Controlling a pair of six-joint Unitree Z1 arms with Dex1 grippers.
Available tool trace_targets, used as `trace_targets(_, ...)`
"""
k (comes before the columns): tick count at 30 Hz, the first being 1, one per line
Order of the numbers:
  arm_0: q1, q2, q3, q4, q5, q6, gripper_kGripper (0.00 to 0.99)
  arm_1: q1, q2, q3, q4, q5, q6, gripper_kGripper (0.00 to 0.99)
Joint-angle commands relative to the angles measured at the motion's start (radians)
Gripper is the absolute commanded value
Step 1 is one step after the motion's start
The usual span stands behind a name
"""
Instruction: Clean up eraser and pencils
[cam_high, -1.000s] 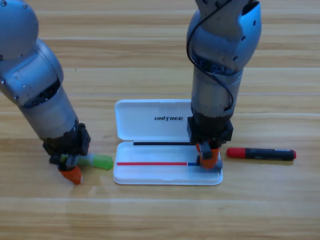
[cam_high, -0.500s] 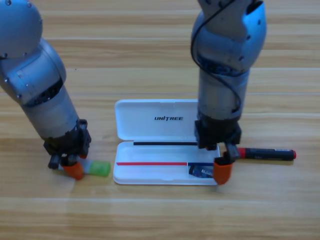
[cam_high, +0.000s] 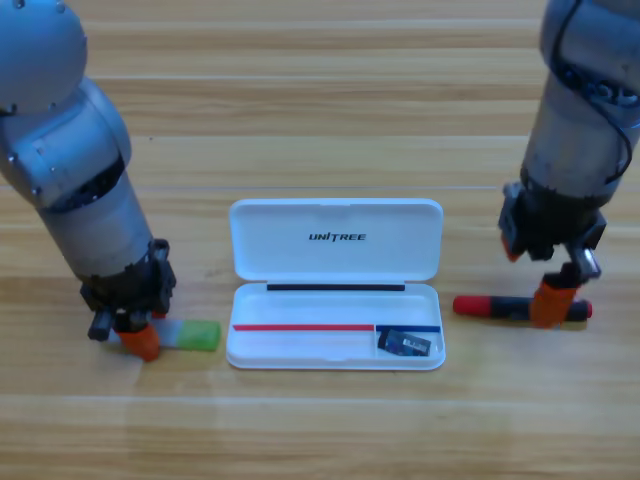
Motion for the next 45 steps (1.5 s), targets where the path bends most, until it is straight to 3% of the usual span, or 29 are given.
trace_targets(1, 0.01, 0.009, -0.028, 0.042, 0.013, 0.004, 0.276, -0.157, 0.087, 0.071, -0.117, -0.022, -0.057, 0.807)
trace_targets(4, 0.01, -0.021, -0.044, 0.049, 0.014, 0.004, 0.012, -0.16, 0.121, 0.071, -0.125, -0.014, -0.072, 0.805)
trace_targets(5, 0.01, -0.031, -0.045, 0.049, 0.014, 0.002, 0.0, -0.16, 0.132, 0.07, -0.127, -0.011, -0.079, 0.805)
trace_targets(13, 0.01, -0.064, -0.085, 0.111, 0.034, 0.001, 0.0, -0.149, 0.153, 0.081, -0.134, 0.055, -0.106, 0.802)
trace_targets(20, -0.051, -0.092, -0.295, 0.353, 0.045, -0.042, 0.0, -0.139, 0.179, 0.076, -0.134, 0.07, -0.114, 0.753)
trace_targets(25, -0.117, -0.049, -0.41, 0.427, 0.025, -0.091, 0.0, -0.139, 0.213, 0.067, -0.136, 0.064, -0.114, 0.726)
trace_targets(33, -0.198, 0.066, -0.487, 0.434, -0.033, -0.151, 0.0, -0.136, 0.238, 0.061, -0.136, 0.069, -0.126, 0.009)
trace_targets(38, -0.217, 0.137, -0.525, 0.431, -0.07, -0.179, 0.0, -0.136, 0.184, 0.07, -0.128, 0.067, -0.126, 0.0)
trace_targets(45, -0.224, 0.219, -0.576, 0.425, -0.078, -0.197, 0.0, -0.106, 0.026, 0.059, -0.008, 0.067, -0.109, 0.0)
